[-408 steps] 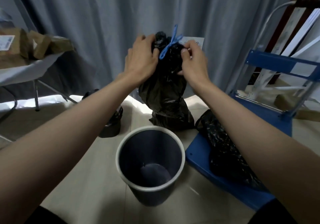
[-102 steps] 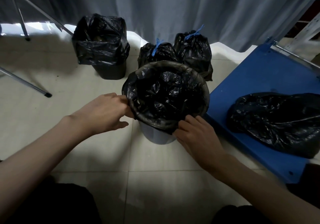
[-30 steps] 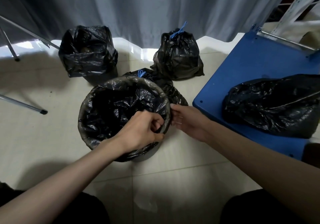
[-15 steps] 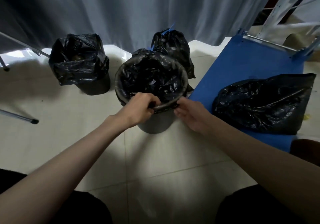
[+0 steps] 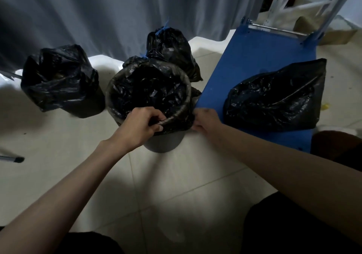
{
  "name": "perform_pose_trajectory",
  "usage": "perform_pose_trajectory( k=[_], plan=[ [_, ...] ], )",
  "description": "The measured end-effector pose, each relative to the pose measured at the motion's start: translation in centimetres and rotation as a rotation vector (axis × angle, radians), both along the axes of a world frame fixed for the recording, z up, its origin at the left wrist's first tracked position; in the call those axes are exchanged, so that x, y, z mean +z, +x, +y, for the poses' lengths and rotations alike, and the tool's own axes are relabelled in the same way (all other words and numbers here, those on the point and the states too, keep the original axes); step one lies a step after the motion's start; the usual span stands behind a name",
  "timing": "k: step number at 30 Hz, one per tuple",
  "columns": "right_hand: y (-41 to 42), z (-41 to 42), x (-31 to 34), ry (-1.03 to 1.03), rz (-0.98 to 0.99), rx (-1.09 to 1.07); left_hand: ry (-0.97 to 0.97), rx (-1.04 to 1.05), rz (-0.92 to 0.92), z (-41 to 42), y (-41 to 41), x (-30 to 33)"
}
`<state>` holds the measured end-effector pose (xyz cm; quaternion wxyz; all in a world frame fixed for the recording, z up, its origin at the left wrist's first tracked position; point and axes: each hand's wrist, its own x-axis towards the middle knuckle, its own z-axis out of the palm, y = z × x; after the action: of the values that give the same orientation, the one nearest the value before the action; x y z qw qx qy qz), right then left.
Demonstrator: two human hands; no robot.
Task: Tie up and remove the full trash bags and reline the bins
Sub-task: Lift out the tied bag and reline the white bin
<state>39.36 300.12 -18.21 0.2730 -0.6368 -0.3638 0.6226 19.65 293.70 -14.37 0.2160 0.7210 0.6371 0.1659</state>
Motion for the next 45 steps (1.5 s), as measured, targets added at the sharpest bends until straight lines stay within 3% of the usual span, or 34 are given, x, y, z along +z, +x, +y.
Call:
perform_pose_trajectory(
  k=[2,5,10,12,14,17,20,29,35,37,40,45],
  plan=[
    [-0.9,0.4,0.5,-0.008,0.12,-0.024,0.013,-0.011,0.008,-0.1,-0.1,0.1],
    [-1.4,0.6,0.4,-0.017,0.108,0.061,-0.058,-0.096,0.103,-0.2,-1.3,1.2],
    [-1.3,0.1,0.3,-0.02,0.088,0.141,-0.272,-0.091,0.522,-1.5,-5.7,2.9],
    [-1.4,-0.3,0.1,-0.045,0.145,0.176,-0.301,-0.057,0.362,-2.3,-5.2,2.8],
    [-1.7,-0.7,0.0,-0.048,0.199,0.23,-0.204,-0.033,0.204,-2.6,-3.2,2.4],
    [-2.5,-0.8,-0.1,-0.008,0.239,0.257,-0.005,-0.044,0.198,-2.1,-0.3,1.2],
    [-3.1,-0.8,0.1,0.029,0.214,0.213,0.059,0.013,0.154,-1.5,0.4,0.5],
    [-3.4,-1.5,-0.5,0.221,-0.016,0.224,0.019,0.008,0.077,-1.7,0.1,0.5],
    [-1.4,-1.2,-1.7,0.118,-0.284,0.33,-0.026,-0.018,0.043,-2.4,-0.2,0.9],
    [-1.3,-0.5,-1.5,0.137,-0.185,0.234,-0.088,-0.024,0.031,-2.4,-0.5,1.3],
    [-1.9,-0.2,-0.5,0.048,0.181,0.155,-0.16,-0.04,0.025,-2.7,-1.1,1.8],
    [-1.9,-0.1,-0.5,0.032,0.267,0.146,-0.164,-0.036,0.004,-3.1,-1.4,2.1]
  ],
)
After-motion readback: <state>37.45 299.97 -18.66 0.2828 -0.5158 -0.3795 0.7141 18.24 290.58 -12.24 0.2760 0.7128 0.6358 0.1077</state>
